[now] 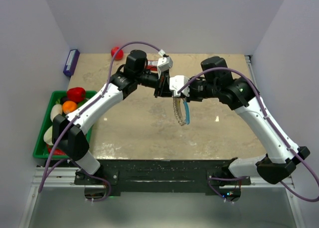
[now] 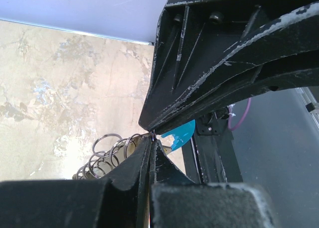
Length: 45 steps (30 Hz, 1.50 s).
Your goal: Remove the keys from the keyring
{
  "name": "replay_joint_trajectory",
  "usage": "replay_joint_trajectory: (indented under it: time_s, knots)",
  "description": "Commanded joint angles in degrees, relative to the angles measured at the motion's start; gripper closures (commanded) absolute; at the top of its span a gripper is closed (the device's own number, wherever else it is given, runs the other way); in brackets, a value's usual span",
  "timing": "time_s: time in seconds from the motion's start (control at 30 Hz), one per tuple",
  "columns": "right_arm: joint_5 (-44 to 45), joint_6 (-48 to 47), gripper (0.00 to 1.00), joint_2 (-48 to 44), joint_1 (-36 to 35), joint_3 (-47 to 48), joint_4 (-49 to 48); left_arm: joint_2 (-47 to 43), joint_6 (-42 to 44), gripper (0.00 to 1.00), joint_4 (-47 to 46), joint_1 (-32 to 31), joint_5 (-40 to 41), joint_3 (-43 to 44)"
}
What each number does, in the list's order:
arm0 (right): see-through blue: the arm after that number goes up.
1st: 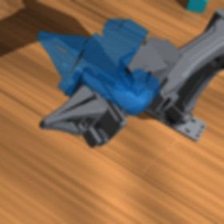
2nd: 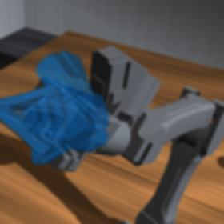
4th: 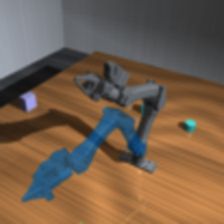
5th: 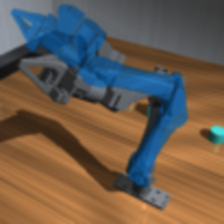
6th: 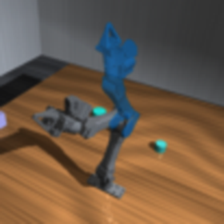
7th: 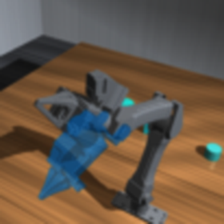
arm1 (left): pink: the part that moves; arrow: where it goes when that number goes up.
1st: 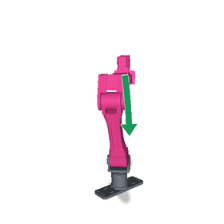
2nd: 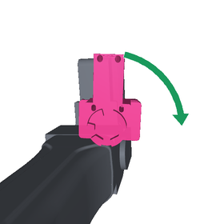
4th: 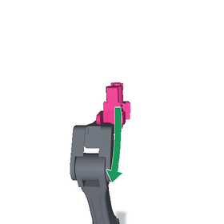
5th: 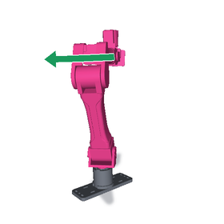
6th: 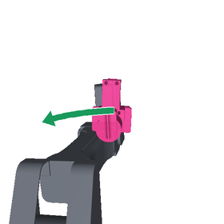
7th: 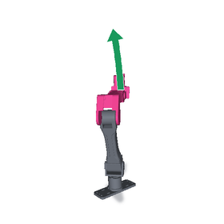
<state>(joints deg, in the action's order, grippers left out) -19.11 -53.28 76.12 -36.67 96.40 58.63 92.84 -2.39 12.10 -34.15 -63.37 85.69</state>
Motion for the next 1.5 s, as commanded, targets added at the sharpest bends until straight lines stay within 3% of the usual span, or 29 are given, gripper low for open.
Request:
replay_joint_trajectory:
  time_s: [0.0, 0.13, 0.3, 0.43, 0.77, 0.97, 1.47]
  knots:
    - [2.1, -0.9, 0.85, 0.4, -0.4, 0.6, -0.6, -1.2, -0.7, 1.00, -2.6, -0.2, -1.5, 1.2]
    - [2.7, -1.0, 0.82, 0.3, -0.5, -0.2, -0.9, -1.3, -0.7, 1.00, -2.6, -0.2, -1.6, 1.2]
    - [2.8, -1.0, 0.86, 0.0, -0.4, -1.0, -1.5, -1.5, -0.7, 1.00, -2.6, -0.2, -1.6, 1.1]
    - [2.2, -0.8, 1.00, 0.0, -0.5, -1.1, -2.1, -1.4, -0.7, 1.00, -2.7, -0.1, -1.6, 1.1]
    - [2.0, 2.9, 1.00, -5.6, -0.6, -9.8, -13.7, -1.7, -0.6, 1.00, -2.6, -0.2, -1.8, 1.1]
    - [1.2, 8.6, 1.00, -11.9, -0.4, -19.8, -26.4, -2.0, -0.3, 1.00, -2.4, -0.2, -1.5, 0.7]
    - [-5.3, 16.2, 1.00, -14.6, 4.6, -23.9, -33.8, -2.7, 0.2, 1.00, -1.3, -0.1, -2.8, 1.7]
